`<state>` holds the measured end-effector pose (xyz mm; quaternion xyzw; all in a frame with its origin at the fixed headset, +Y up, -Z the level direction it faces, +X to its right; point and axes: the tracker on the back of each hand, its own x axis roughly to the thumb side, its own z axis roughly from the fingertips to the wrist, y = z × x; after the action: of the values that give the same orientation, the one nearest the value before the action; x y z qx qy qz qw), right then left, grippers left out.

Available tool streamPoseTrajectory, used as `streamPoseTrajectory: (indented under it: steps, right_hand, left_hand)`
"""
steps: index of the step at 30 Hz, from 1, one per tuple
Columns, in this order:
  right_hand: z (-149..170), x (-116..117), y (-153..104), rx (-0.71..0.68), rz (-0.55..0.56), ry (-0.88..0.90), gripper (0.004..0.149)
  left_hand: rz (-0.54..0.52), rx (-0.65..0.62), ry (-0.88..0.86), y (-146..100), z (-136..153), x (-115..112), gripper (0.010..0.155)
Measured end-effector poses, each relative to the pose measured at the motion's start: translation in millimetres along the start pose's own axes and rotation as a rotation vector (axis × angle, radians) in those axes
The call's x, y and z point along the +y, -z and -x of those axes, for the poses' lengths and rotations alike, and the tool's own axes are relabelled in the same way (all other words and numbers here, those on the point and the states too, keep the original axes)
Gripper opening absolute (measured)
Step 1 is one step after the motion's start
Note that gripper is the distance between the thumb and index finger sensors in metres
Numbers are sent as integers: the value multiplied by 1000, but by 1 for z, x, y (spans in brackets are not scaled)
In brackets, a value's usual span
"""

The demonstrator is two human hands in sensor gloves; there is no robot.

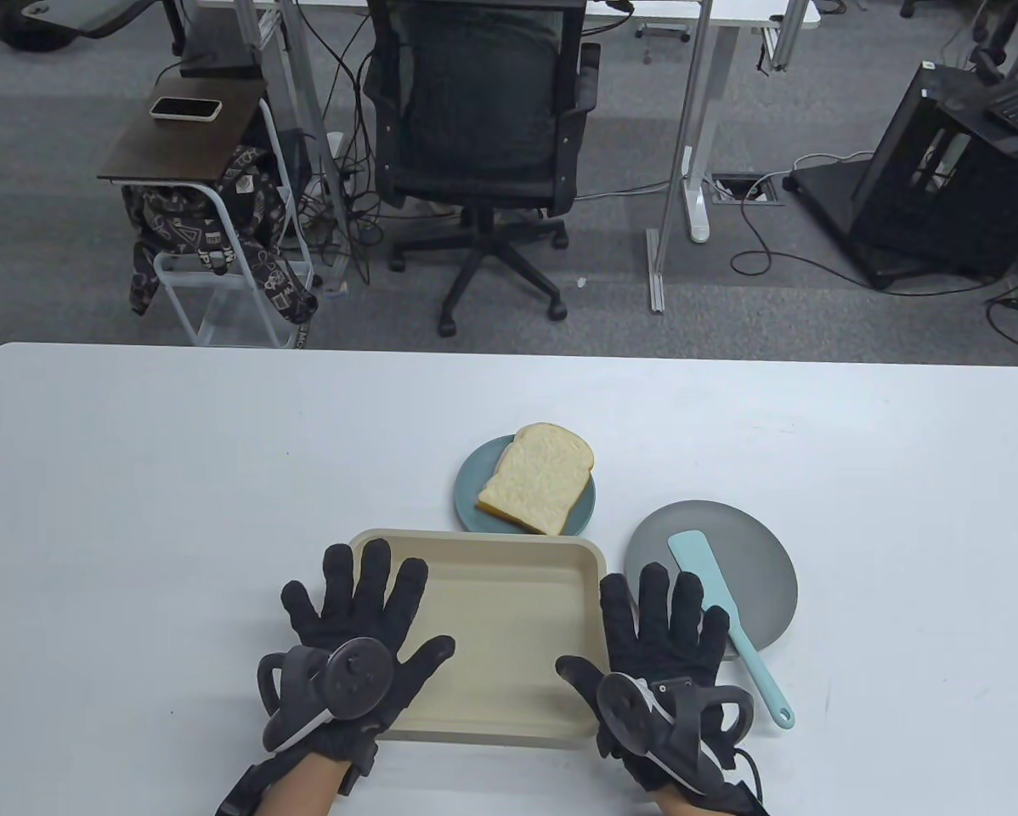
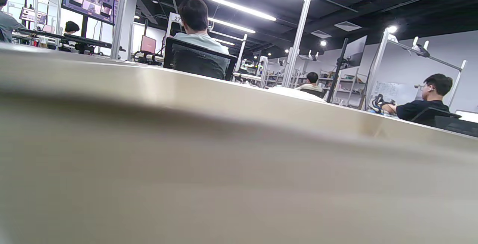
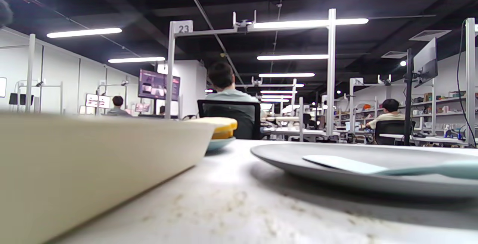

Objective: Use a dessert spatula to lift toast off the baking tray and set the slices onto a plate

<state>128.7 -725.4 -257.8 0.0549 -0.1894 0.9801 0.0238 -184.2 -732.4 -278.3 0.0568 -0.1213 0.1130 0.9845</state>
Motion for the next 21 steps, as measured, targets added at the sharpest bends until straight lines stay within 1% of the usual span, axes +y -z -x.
streamPoseTrajectory:
  steps: [8,16,21]
  right_hand:
    - [9,1,-1,20,-7,21,90]
    - [11,-1,-3,20,6,22,90]
    - [11,-1,-4,22,-6,40,90]
  left_hand:
    - [3,15,-14,1,2,1,84]
    - [10,25,-18,2,2,0,83]
    - [8,29,-21,2,2,0,83]
